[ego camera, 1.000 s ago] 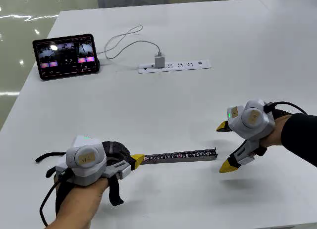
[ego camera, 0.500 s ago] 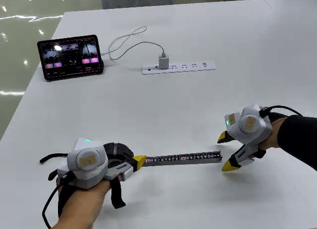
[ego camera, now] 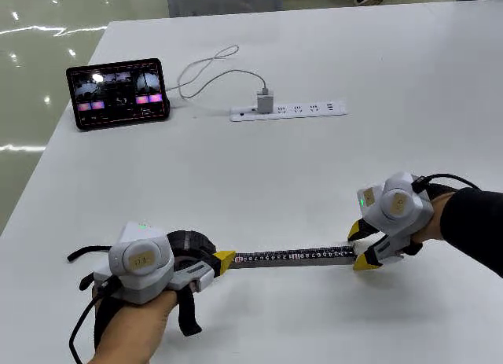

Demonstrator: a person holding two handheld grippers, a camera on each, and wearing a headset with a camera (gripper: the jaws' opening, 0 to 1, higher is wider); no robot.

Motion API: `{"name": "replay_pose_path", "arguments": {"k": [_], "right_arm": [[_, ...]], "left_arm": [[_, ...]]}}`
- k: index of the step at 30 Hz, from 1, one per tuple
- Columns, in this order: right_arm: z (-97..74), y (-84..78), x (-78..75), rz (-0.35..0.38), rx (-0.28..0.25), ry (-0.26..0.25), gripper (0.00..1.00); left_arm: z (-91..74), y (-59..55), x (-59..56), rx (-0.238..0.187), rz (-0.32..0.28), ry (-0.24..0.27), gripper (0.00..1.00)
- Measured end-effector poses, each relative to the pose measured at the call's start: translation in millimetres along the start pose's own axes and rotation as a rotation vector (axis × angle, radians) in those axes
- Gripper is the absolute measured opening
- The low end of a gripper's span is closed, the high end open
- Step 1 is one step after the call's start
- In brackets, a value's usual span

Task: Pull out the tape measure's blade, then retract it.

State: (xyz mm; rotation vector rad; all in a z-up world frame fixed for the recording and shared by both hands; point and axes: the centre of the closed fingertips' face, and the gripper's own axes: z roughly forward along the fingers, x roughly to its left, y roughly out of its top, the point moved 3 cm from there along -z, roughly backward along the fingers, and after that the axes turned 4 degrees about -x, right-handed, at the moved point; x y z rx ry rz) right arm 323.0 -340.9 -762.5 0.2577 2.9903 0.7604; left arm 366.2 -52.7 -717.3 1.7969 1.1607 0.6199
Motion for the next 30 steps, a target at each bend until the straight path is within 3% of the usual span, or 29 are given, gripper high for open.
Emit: {"name": "replay_pose_path", "arguments": {"k": [10,23,30], "right_arm": [[2.4,-0.4,0.1,-0.023,0.004,0.0,0.14],[3.6,0.2,2.0,-0.044,0.013,0.008,0.12],[4.4,0.9,0.6,-0.016,0.032,0.011,0.12]], "left_arm": [[0.6,-1.1,-1.2,0.002,-0.004,-0.003,0.95],[4.4,-6.5,-3.3,0.009,-0.007,0.004,0.95],[10.3,-13.8,-2.6,0.016,0.007,0.035,0.87]]}}
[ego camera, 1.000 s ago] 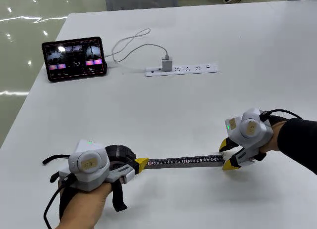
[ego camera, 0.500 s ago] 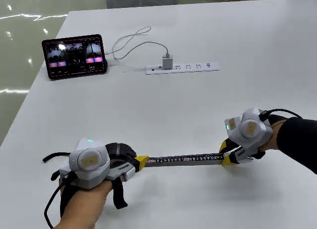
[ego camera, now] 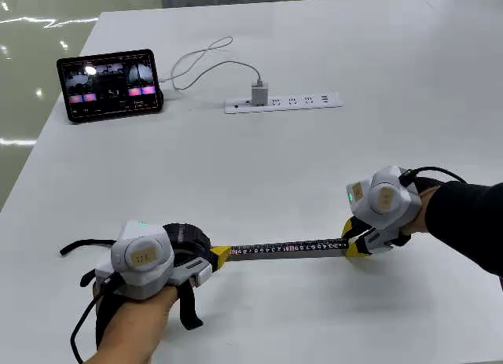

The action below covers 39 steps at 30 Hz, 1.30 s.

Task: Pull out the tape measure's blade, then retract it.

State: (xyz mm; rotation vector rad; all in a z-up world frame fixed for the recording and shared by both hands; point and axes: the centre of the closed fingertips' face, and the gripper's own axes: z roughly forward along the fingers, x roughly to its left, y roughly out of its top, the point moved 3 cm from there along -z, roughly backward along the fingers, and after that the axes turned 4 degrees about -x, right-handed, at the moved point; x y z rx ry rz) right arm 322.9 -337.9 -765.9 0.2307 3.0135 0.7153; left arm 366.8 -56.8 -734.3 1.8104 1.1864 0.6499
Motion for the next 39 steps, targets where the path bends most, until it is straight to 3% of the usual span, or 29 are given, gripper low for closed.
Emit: {"name": "replay_pose_path", "arguments": {"k": [2,4,10,15,19,27,32,39], "right_arm": [[-0.1,-0.4,-0.7,0.017,-0.004,-0.001,0.11],[0.0,-0.7,-1.9,0.12,-0.007,-0.005,0.1],[1.2,1.2,-0.6,0.077,0.023,-0.015,0.1],[1.4,1.6,-1.9,0.094,0.053,-0.016,0.1],[1.0,1.0,-1.9,0.103,0.042,-0.022,0.1],[0.8,1.1,-1.8,0.117,0.048,-0.028,0.1],[0.1,0.3,-1.0,0.094,0.017,-0.021,0.09],[0.6,1.9,-0.7,0.068,0.014,-0.018,0.09]], "left_arm": [[2.9,-0.4,0.2,0.0,-0.014,0.008,0.84],[6.5,-1.3,0.1,0.004,-0.015,0.012,0.81],[9.4,0.9,2.4,-0.006,-0.048,0.034,0.74],[9.2,-0.5,8.9,0.004,-0.049,0.065,0.65],[8.3,-1.5,8.4,0.009,-0.058,0.07,0.65],[8.7,-2.5,8.1,0.033,-0.02,0.07,0.63],[8.7,-2.1,8.4,0.044,0.0,0.076,0.61],[9.0,-2.6,8.2,0.048,-0.005,0.074,0.61]]}}
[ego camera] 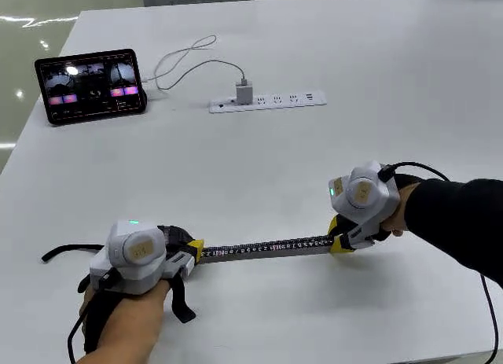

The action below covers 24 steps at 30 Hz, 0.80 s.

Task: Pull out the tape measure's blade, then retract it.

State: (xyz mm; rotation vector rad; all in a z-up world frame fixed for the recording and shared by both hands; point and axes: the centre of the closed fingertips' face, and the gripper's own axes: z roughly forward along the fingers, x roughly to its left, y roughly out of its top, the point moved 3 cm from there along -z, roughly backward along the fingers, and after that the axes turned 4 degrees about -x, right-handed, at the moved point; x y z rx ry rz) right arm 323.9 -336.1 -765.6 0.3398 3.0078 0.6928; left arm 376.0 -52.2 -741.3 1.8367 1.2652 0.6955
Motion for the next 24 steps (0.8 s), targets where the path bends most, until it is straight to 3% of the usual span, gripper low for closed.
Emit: {"name": "replay_pose_path", "arguments": {"k": [10,24], "right_arm": [[1.6,2.0,-0.3,0.027,0.016,-0.008,0.1],[3.7,5.8,-0.7,-0.007,0.033,0.009,0.1]], "left_arm": [[0.3,-0.8,0.1,0.014,0.0,-0.004,0.62],[0.8,-1.7,-0.4,0.023,0.006,-0.007,0.62]]}}
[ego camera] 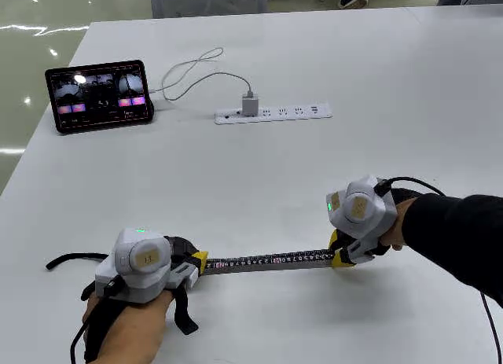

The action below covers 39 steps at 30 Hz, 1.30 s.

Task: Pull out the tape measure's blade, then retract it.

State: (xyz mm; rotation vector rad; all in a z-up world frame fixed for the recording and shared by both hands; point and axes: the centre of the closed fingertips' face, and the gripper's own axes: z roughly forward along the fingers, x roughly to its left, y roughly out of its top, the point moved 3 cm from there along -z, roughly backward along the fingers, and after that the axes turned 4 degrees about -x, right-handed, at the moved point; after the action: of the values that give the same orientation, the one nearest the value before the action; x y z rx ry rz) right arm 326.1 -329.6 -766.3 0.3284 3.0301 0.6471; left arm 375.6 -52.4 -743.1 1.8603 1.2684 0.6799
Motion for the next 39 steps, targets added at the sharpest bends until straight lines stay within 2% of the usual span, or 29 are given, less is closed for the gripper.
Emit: {"name": "replay_pose_path", "arguments": {"k": [7,22,32,39], "right_arm": [[0.9,2.7,1.1,0.009,0.013,-0.007,0.1],[3.2,8.2,0.5,0.028,0.002,-0.015,0.1],[5.1,11.7,0.7,-0.013,-0.009,-0.007,0.09],[6.3,14.4,0.6,-0.01,-0.012,-0.011,0.09]], "left_arm": [[0.2,-0.3,-0.7,-0.003,0.019,0.005,0.62],[0.4,-0.7,0.0,0.008,0.012,0.001,0.62],[1.1,-0.3,0.4,0.01,0.011,0.001,0.62],[0.9,-0.3,0.3,0.01,0.012,0.0,0.62]]}}
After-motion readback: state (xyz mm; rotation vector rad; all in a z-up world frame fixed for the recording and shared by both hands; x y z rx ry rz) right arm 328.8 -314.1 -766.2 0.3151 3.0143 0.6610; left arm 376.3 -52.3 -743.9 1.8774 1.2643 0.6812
